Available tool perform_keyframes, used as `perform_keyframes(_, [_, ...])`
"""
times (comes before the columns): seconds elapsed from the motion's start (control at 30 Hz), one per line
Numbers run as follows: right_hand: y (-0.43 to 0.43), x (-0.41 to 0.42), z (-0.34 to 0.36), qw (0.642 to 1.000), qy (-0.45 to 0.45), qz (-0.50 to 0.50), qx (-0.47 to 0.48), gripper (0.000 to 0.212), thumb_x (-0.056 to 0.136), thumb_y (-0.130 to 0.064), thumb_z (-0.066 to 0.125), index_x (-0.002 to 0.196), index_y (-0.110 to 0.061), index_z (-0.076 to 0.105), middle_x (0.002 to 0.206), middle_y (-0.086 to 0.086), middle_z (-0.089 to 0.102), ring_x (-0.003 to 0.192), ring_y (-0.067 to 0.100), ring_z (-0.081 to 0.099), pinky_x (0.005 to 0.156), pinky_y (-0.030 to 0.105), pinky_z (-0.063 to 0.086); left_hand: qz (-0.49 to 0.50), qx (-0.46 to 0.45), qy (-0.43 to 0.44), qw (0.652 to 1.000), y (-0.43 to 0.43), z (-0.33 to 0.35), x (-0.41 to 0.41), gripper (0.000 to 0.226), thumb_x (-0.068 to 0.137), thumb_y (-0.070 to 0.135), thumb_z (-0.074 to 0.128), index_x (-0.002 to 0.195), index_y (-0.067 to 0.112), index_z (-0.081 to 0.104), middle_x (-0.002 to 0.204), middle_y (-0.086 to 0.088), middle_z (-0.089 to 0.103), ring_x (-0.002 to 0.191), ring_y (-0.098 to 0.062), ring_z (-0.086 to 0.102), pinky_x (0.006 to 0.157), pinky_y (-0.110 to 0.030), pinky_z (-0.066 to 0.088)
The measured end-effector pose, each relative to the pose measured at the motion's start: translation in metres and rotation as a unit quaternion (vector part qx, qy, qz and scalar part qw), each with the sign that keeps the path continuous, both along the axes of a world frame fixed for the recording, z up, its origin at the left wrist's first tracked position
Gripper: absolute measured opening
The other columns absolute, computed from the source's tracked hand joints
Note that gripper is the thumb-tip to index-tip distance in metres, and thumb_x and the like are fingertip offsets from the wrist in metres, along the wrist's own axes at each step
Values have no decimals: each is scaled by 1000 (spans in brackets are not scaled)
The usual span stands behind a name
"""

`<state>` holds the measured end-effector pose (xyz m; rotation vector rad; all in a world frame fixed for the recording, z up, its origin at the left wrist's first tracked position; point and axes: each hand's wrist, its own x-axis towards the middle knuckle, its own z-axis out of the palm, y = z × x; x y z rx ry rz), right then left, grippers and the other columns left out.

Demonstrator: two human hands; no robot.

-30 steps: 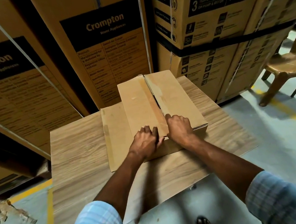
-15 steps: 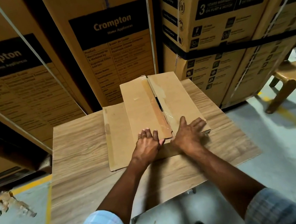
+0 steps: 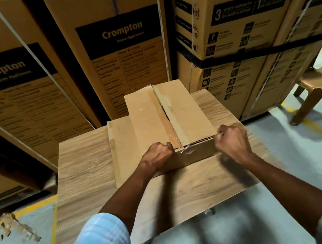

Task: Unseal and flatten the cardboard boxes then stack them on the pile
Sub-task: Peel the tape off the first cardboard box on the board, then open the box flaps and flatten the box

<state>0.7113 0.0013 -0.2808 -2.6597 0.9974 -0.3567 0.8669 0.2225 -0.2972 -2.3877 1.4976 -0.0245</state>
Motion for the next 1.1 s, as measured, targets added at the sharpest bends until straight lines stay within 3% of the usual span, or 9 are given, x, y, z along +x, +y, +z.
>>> perform_keyframes(0.2, [47,58,-9,987,95,132,-7,77,83,-67,57,144,-22,42,145,19,45,141,36,35,112,51,34,-24,47,-23,998,-14,14,-12,35,103,-3,35,135,-6,48,120,-18,65,106,-36,68,83,-43,53])
perform_keyframes(0.37, [49,83,1,964,172,196,-55,75,85,-70,48,137,-17,41,130,23,55,123,40,52,98,51,42,-18,46,2,999,-17,21,-15,37,103,-3,35,138,-4,44,126,-17,62,112,-34,65,90,-43,53])
perform_keyframes(0.5, [37,90,16,956,158,244,-40,75,90,-78,39,132,-17,43,116,21,64,109,39,61,90,47,49,-38,-86,-76,993,-6,28,-7,12,82,1,65,93,0,69,78,-12,71,62,-26,71,47,-29,51])
perform_keyframes(0.6, [26,91,15,961,143,236,-26,93,83,-91,24,143,-22,37,130,22,54,121,39,52,99,55,45,6,-266,-106,958,13,15,5,15,74,9,75,72,7,61,52,-8,60,36,-26,57,30,-25,36])
perform_keyframes(0.67, [26,93,7,962,153,220,-50,95,80,-90,32,147,-23,31,137,22,47,127,40,46,100,56,43,112,-408,-59,904,27,15,-4,16,84,14,71,79,9,57,56,-11,61,41,-31,59,34,-29,39])
perform_keyframes(0.83, [49,111,-12,970,185,151,-51,81,82,-68,53,140,-17,30,139,32,44,123,47,46,90,52,45,389,-625,50,675,52,12,-22,12,85,7,67,81,4,57,62,-13,64,53,-38,60,53,-32,39])
perform_keyframes(0.97, [52,130,-4,964,196,160,-79,76,85,-40,58,146,-9,26,122,29,63,106,47,62,82,47,54,400,-608,15,686,36,16,-27,23,83,14,62,104,7,57,85,-15,67,69,-41,65,55,-40,48])
perform_keyframes(1.03, [52,137,2,956,187,182,-131,70,90,-20,51,152,-5,23,113,22,71,95,43,69,79,47,57,426,-583,-1,692,26,20,-31,62,82,11,62,141,8,43,135,-20,56,111,-42,61,81,-48,53])
perform_keyframes(1.1, [46,135,22,959,140,184,-163,61,95,-7,43,154,-4,26,109,16,72,91,37,72,75,45,60,429,-497,-79,750,26,28,-31,83,81,18,49,159,10,21,162,-27,24,145,-45,32,114,-56,32])
